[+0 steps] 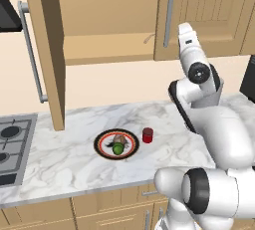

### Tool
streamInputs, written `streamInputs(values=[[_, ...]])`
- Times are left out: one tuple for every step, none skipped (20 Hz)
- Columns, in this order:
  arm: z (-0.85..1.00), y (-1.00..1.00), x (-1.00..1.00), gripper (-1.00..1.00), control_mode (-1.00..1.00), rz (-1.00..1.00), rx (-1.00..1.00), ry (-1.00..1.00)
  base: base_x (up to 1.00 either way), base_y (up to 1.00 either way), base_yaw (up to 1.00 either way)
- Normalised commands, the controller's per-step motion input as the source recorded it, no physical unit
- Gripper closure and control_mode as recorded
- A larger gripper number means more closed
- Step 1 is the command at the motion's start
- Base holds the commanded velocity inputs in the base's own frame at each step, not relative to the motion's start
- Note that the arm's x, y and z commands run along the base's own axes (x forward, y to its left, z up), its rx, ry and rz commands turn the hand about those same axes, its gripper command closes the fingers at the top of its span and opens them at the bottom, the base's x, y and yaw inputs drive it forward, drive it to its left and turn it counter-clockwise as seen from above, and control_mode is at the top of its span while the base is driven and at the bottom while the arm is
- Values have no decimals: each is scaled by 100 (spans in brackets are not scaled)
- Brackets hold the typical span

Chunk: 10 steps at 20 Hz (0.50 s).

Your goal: Pick the avocado and bread from the counter and place them on the plate. Then pick the jam from the cabinet and place it next to the plate. Lastly close the cabinet door.

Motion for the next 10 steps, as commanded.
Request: streamInputs(values=[[44,0,-56,-100,-100,-14,3,0,0,0,0],[50,0,-57,-100,-100,-14,4,0,0,0,0],[57,0,-66,-100,-100,-13,4,0,0,0,0],[59,0,-66,-100,-100,-13,5,0,0,0,0],[64,0,-70,-100,-100,-11,5,0,0,0,0],[69,0,-73,-100,-100,-11,6,0,0,0,0],[64,1,-74,-100,-100,-10,6,0,0,0,0],[59,0,-78,-100,-100,-10,6,0,0,0,0],[55,2,-76,-100,-100,-10,6,0,0,0,0],[46,4,-80,-100,-100,-9,6,0,0,0,0]])
